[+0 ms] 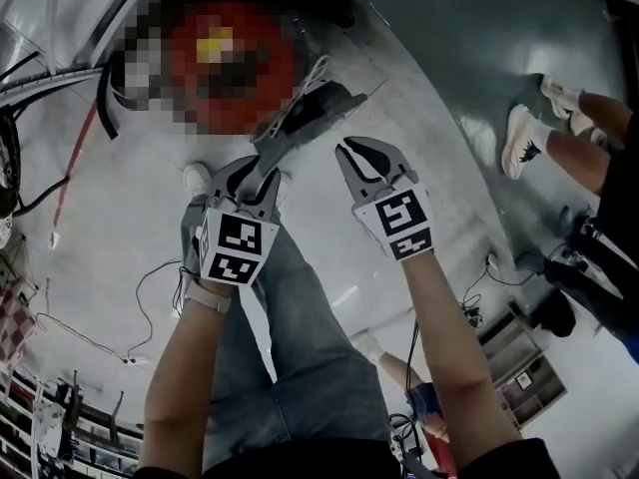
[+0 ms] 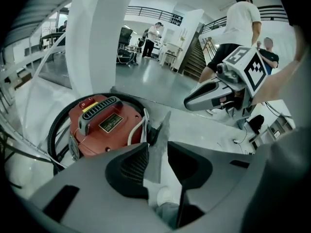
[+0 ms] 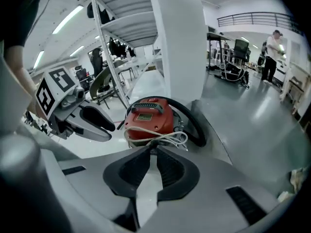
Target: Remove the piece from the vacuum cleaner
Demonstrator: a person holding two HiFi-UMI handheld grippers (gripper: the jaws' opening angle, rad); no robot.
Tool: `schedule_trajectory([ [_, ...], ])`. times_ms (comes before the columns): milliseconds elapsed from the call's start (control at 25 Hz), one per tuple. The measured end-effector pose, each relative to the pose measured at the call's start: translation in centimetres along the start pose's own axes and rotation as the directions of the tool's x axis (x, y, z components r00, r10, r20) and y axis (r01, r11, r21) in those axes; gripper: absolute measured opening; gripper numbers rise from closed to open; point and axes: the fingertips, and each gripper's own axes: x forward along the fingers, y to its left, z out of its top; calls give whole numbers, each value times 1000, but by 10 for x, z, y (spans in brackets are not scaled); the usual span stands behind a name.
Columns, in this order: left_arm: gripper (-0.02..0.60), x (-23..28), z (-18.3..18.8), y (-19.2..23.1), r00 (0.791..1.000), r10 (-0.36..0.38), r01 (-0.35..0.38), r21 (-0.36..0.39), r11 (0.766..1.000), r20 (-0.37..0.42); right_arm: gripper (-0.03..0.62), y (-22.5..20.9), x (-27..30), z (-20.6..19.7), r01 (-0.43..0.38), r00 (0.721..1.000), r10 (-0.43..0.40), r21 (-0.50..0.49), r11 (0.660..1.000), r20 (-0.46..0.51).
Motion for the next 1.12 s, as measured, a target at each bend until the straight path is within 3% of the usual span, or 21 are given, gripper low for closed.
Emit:
schedule_trajectory([
  [320,129,53,-7,5,999,-4,8,94,996,-44,77,-11,46,-13,-36,995,16,-213,976,-97],
  [760,122,99,-23,13,995,-2,22,210,977,-98,89,-24,95,-41,-125,976,18,-494,860,-215],
  [920,115,108,-24,11,993,-16,42,239,970,-113,89,-26,105,-46,-155,969,10,-581,799,-246],
  [1120,99,121,-26,11,991,-8,45,279,959,-133,87,-24,115,-52,-188,964,-18,-723,665,-267],
])
